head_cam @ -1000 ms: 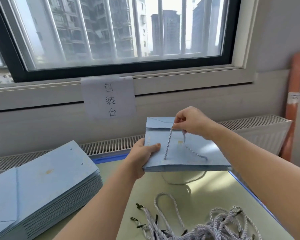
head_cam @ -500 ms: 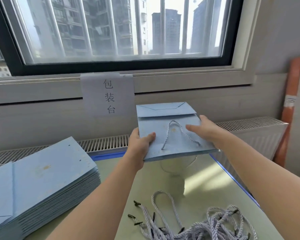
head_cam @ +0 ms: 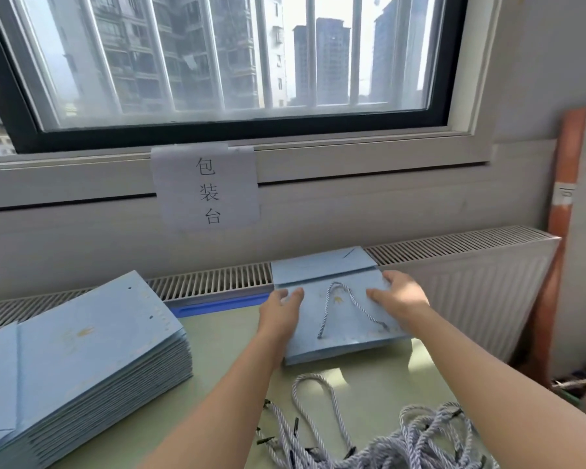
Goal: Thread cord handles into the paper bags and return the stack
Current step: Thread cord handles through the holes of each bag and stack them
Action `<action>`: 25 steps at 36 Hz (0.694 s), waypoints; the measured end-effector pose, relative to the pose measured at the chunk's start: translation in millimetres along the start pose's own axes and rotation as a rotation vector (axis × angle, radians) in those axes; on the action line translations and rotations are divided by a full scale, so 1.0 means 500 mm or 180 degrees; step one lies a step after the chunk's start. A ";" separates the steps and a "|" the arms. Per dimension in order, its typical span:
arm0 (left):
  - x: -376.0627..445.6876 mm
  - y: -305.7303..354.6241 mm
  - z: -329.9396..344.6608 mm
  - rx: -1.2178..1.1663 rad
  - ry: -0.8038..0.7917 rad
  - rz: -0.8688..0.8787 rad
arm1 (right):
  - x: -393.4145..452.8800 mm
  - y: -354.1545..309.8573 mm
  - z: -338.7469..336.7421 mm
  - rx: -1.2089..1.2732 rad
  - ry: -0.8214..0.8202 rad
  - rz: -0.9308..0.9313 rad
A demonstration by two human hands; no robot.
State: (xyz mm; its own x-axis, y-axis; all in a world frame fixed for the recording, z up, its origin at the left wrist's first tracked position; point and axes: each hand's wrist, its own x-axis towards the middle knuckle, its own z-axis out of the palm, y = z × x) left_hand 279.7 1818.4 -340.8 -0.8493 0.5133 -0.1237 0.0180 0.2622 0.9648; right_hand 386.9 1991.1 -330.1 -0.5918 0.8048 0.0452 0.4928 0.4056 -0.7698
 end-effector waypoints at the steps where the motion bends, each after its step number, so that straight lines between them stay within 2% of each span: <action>1: -0.001 0.001 0.001 0.0117 -0.0009 0.0037 | 0.001 0.007 0.006 0.0015 -0.0020 0.0026; 6: -0.014 0.010 0.012 0.1884 -0.0036 0.0480 | 0.009 0.020 0.019 -0.0070 -0.0019 0.0039; 10: -0.011 0.006 0.032 0.3043 -0.0357 0.0653 | 0.008 0.011 0.021 -0.0773 -0.0108 0.0033; 14: -0.006 -0.002 0.044 0.3420 -0.0655 0.0591 | 0.003 0.004 0.027 -0.2034 -0.0130 -0.0264; 17: -0.003 -0.008 0.048 0.3512 -0.0831 0.0474 | 0.005 0.004 0.036 -0.2263 -0.0548 -0.0621; 20: -0.001 -0.010 0.050 0.3595 -0.0879 0.0467 | 0.008 0.013 0.046 -0.2326 -0.0987 -0.0552; 25: -0.009 -0.013 0.058 0.3658 -0.0848 0.0481 | 0.004 0.021 0.045 -0.2456 -0.1102 -0.0547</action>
State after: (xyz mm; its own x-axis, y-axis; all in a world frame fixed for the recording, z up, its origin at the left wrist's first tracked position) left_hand 298.7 1838.1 -353.5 -0.6639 0.7201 -0.2018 0.6865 0.6939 0.2173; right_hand 376.6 1987.3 -352.2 -0.7972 0.5788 -0.1718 0.5998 0.7916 -0.1166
